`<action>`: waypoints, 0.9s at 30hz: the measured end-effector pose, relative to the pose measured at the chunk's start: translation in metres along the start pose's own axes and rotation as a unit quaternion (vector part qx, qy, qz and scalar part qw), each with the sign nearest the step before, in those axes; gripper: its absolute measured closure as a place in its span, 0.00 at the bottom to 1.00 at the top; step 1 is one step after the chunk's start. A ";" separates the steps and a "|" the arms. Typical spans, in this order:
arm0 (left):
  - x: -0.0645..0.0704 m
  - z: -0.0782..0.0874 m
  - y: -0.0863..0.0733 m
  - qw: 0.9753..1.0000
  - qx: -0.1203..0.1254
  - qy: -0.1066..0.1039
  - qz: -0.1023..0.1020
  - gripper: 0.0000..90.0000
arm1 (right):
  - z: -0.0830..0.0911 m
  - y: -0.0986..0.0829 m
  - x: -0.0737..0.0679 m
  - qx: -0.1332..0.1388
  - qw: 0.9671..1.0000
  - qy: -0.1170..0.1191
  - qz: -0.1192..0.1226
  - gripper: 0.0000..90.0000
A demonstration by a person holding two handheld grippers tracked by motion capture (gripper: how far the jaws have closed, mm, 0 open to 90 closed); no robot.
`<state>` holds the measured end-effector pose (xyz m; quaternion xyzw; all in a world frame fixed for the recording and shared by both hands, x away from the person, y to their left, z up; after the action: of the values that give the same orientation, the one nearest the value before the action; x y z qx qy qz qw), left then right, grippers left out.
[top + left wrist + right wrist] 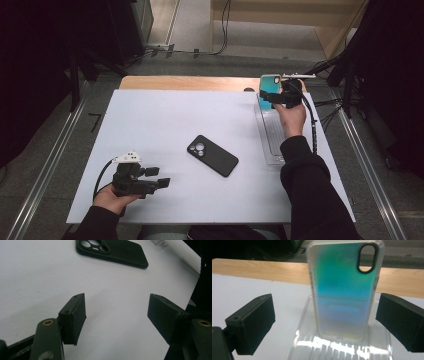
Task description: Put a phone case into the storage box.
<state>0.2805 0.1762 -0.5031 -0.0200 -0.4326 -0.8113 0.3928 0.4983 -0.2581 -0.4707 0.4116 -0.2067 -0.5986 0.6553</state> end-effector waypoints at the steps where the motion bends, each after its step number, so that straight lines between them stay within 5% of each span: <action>1: 0.000 0.000 0.000 1.000 0.000 0.000 0.001 0.34 | 0.004 -0.001 -0.002 0.000 1.000 0.013 -0.002 0.01; 11: -0.002 -0.001 0.001 1.000 -0.004 -0.002 0.005 0.34 | 0.030 -0.016 -0.022 -0.026 0.997 0.072 0.020 0.01; 15: -0.004 -0.001 0.002 1.000 -0.006 -0.001 0.005 0.34 | 0.040 -0.023 -0.032 -0.029 0.993 0.108 0.022 0.03; 27: -0.007 -0.001 0.006 1.000 -0.003 -0.011 0.012 0.34 | 0.056 -0.050 -0.065 -0.066 0.982 0.168 0.062 0.05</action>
<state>0.2898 0.1775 -0.5018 -0.0354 -0.4343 -0.8077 0.3973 0.4119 -0.2091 -0.4633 0.4488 -0.0790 -0.4913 0.7423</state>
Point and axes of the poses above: each handheld gripper's, and its own axes: z roughly backward along the jaws, y roughly out of its top, x roughly to its right, the point moved 6 cm from there along -z, roughly forward along the jaws, and after that the axes turned 2 degrees about x, right-handed, at the moved point
